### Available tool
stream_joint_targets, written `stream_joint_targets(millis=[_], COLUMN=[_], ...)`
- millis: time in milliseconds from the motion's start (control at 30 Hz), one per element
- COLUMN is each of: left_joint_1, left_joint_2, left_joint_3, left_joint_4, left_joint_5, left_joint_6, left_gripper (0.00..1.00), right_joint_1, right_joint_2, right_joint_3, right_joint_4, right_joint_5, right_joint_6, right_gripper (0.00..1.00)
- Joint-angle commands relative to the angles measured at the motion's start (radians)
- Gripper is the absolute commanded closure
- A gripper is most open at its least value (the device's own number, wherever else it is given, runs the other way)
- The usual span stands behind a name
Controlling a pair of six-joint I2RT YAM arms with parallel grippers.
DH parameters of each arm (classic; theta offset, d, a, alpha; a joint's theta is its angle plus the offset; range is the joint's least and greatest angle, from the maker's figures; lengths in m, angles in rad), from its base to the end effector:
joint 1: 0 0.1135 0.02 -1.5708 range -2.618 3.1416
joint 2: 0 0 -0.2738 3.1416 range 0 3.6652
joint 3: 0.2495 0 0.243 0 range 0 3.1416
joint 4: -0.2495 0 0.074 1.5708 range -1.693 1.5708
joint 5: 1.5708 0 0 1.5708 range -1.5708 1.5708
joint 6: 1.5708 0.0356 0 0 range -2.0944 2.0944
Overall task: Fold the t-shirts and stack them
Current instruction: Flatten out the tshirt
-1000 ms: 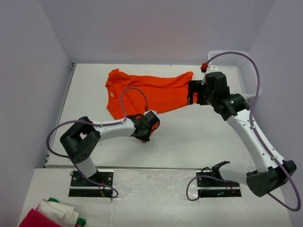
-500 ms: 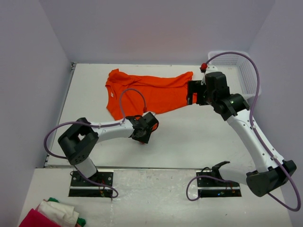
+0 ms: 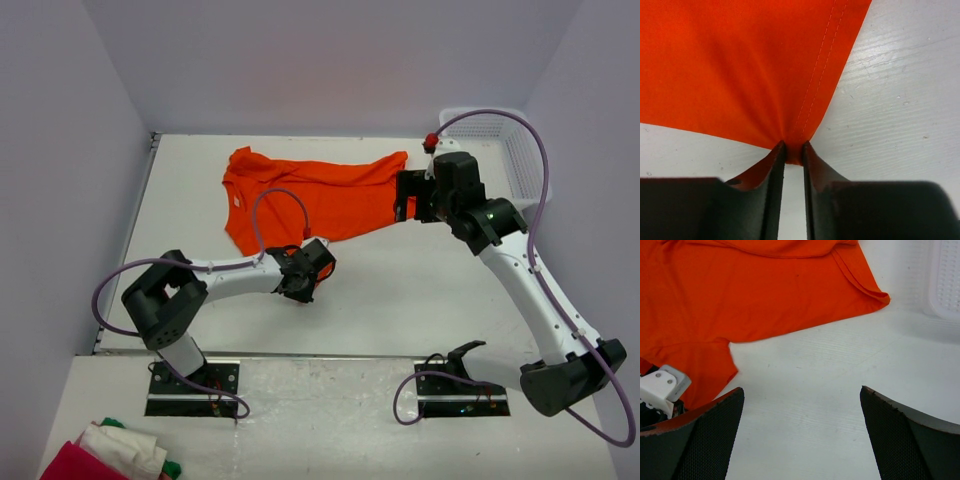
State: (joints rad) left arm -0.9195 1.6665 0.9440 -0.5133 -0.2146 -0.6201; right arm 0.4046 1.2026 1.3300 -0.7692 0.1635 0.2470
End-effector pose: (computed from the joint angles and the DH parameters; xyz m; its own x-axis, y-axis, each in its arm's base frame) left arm 0.1868 -0.2326 0.1726 -0.8928 0.2347 -0.3844 0.2652 0.9638 -0.0274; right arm 0.2181 0.0871 0.3931 -0.5993 0.0058 -0.8005 -0.1258 0.9869 0.1014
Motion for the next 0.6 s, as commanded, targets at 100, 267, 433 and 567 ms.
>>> stream_joint_targets(millis=[100, 267, 433, 567], left_joint_1=[-0.013, -0.007, 0.094, 0.198], left_joint_2=[0.009, -0.112, -0.316, -0.436], left_joint_3=[-0.039, -0.007, 0.004, 0.010], left_joint_4=[-0.003, -0.144, -0.267, -0.340], left_joint_5=[0.018, -0.093, -0.157, -0.216], left_joint_6=[-0.049, -0.107, -0.168, -0.144], left_gripper=[1.00, 1.00, 1.00, 1.00], right_joint_1=[-0.004, -0.027, -0.038, -0.041], right_joint_2=[-0.003, 0.097, 0.173, 0.221], right_joint_3=[-0.015, -0.026, -0.034, -0.043], right_joint_4=[0.033, 0.016, 0.013, 0.013], right_joint_5=[0.037, 0.128, 0.111, 0.091], right_joint_6=[0.029, 0.121, 0.164, 0.170], right_gripper=[0.02, 0.03, 0.04, 0.05])
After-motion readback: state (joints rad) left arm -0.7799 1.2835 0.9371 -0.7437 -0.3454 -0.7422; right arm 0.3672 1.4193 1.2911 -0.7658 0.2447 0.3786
